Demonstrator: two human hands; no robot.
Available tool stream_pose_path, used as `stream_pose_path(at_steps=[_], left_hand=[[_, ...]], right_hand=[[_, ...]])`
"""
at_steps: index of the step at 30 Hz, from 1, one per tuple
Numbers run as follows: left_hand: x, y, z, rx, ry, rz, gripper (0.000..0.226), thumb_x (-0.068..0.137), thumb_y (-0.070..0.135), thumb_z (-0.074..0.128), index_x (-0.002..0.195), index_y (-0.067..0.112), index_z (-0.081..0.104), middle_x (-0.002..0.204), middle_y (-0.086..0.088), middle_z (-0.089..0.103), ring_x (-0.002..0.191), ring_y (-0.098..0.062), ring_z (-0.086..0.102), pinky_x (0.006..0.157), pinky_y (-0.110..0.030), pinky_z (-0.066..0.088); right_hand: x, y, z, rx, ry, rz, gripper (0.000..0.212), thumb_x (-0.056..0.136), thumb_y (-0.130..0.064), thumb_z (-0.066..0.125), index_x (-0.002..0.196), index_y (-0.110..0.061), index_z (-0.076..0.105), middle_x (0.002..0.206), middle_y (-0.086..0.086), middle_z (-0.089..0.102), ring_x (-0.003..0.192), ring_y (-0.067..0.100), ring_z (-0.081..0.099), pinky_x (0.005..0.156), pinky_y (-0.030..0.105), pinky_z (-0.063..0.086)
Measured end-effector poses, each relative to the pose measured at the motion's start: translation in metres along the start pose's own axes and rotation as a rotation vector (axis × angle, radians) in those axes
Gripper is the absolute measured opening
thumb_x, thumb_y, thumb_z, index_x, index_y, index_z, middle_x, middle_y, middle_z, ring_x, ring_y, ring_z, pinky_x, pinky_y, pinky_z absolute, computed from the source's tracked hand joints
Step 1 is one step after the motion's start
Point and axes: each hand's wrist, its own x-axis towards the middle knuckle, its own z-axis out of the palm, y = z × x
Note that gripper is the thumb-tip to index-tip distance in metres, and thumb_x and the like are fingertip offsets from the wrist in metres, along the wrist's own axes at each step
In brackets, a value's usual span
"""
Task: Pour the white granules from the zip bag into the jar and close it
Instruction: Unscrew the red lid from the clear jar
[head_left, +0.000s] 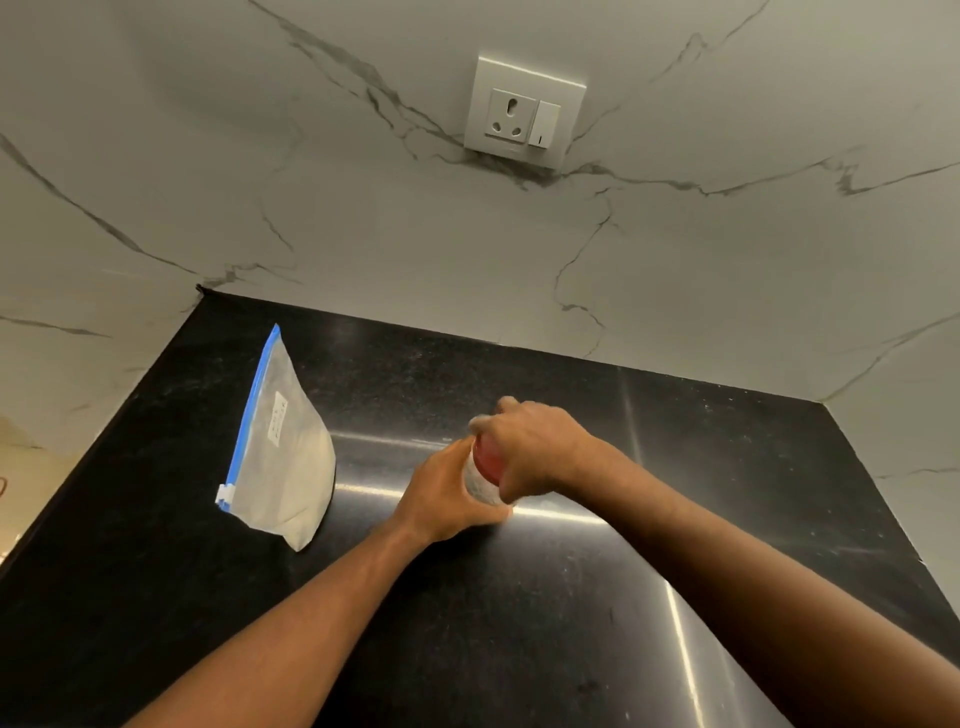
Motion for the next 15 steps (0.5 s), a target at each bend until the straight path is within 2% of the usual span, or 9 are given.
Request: stream_pose_path(at_steps=[2, 3, 4, 6, 8, 10, 12, 14, 15], left_hand=[[-0.001, -0.002, 0.000, -0.003, -0.002, 0.000, 0.082, 0.053, 0.070, 0.092, 0.122, 0.062, 0.047, 0.109, 0.028, 0.069, 0.100, 0.012, 0.065, 0.084, -0.016, 0.055], [-0.001, -0.003, 0.001, -0.009, -0.002, 0.002, 0.084, 0.053, 0.069, 0.092, 0.125, 0.058, 0.049, 0.111, 0.026, 0.069, 0.101, 0.009, 0.066, 0.087, -0.018, 0.056], [-0.002, -0.003, 0.001, -0.019, -0.002, 0.005, 0.087, 0.054, 0.069, 0.092, 0.129, 0.054, 0.050, 0.113, 0.025, 0.069, 0.103, 0.006, 0.066, 0.088, -0.020, 0.057], [-0.003, -0.002, 0.001, -0.028, 0.003, 0.012, 0.091, 0.055, 0.069, 0.091, 0.134, 0.051, 0.049, 0.118, 0.024, 0.068, 0.107, 0.005, 0.065, 0.090, -0.022, 0.056], [-0.004, 0.000, 0.001, -0.021, 0.013, 0.025, 0.091, 0.055, 0.069, 0.091, 0.134, 0.052, 0.048, 0.119, 0.026, 0.067, 0.107, 0.006, 0.063, 0.088, -0.019, 0.053], [-0.006, 0.002, 0.000, -0.016, 0.016, 0.022, 0.093, 0.055, 0.068, 0.091, 0.135, 0.051, 0.048, 0.119, 0.026, 0.065, 0.105, 0.003, 0.063, 0.088, -0.018, 0.052], [-0.006, 0.003, 0.000, -0.008, 0.015, 0.012, 0.094, 0.055, 0.066, 0.092, 0.137, 0.047, 0.050, 0.121, 0.023, 0.066, 0.107, -0.001, 0.064, 0.092, -0.023, 0.054], [-0.006, 0.005, 0.000, 0.006, 0.012, 0.004, 0.091, 0.055, 0.067, 0.091, 0.134, 0.050, 0.048, 0.120, 0.023, 0.067, 0.106, 0.000, 0.064, 0.091, -0.023, 0.053], [-0.006, 0.005, 0.000, 0.005, 0.007, -0.001, 0.089, 0.055, 0.068, 0.090, 0.131, 0.053, 0.047, 0.118, 0.024, 0.067, 0.105, 0.002, 0.065, 0.088, -0.020, 0.053]], right_hand=[[-0.001, 0.003, -0.002, -0.010, -0.036, -0.095, 0.084, 0.076, -0.027, 0.086, 0.149, -0.035, 0.045, 0.140, 0.003, 0.048, 0.126, 0.027, 0.051, 0.088, 0.039, 0.053], [-0.002, 0.006, -0.004, 0.032, -0.060, -0.103, 0.087, 0.075, -0.029, 0.087, 0.149, -0.037, 0.043, 0.146, 0.002, 0.045, 0.130, 0.028, 0.048, 0.091, 0.040, 0.052], [-0.002, 0.009, -0.005, 0.078, -0.068, -0.078, 0.090, 0.075, -0.037, 0.087, 0.151, -0.037, 0.040, 0.150, 0.002, 0.043, 0.133, 0.029, 0.048, 0.093, 0.042, 0.051], [-0.002, 0.013, -0.005, 0.082, -0.017, 0.034, 0.099, 0.075, -0.068, 0.077, 0.156, -0.032, 0.033, 0.151, 0.005, 0.046, 0.128, 0.030, 0.055, 0.091, 0.042, 0.052], [-0.002, 0.014, -0.001, -0.033, 0.052, 0.149, 0.101, 0.075, -0.091, 0.051, 0.147, -0.021, 0.046, 0.129, 0.007, 0.065, 0.103, 0.026, 0.066, 0.074, 0.035, 0.052], [0.000, 0.013, 0.006, -0.087, 0.078, 0.200, 0.095, 0.079, -0.095, 0.035, 0.122, -0.015, 0.064, 0.099, 0.004, 0.072, 0.081, 0.020, 0.066, 0.062, 0.030, 0.049], [0.003, 0.011, 0.012, 0.003, 0.101, 0.197, 0.081, 0.085, -0.087, 0.041, 0.115, -0.016, 0.066, 0.094, 0.002, 0.071, 0.080, 0.018, 0.066, 0.064, 0.029, 0.051], [0.003, 0.007, 0.011, 0.055, 0.086, 0.154, 0.072, 0.084, -0.075, 0.058, 0.130, -0.020, 0.060, 0.109, 0.002, 0.069, 0.088, 0.016, 0.062, 0.068, 0.029, 0.050], [0.003, 0.005, 0.010, 0.035, 0.058, 0.105, 0.075, 0.081, -0.069, 0.066, 0.139, -0.023, 0.054, 0.118, 0.003, 0.065, 0.093, 0.017, 0.059, 0.069, 0.029, 0.048]])
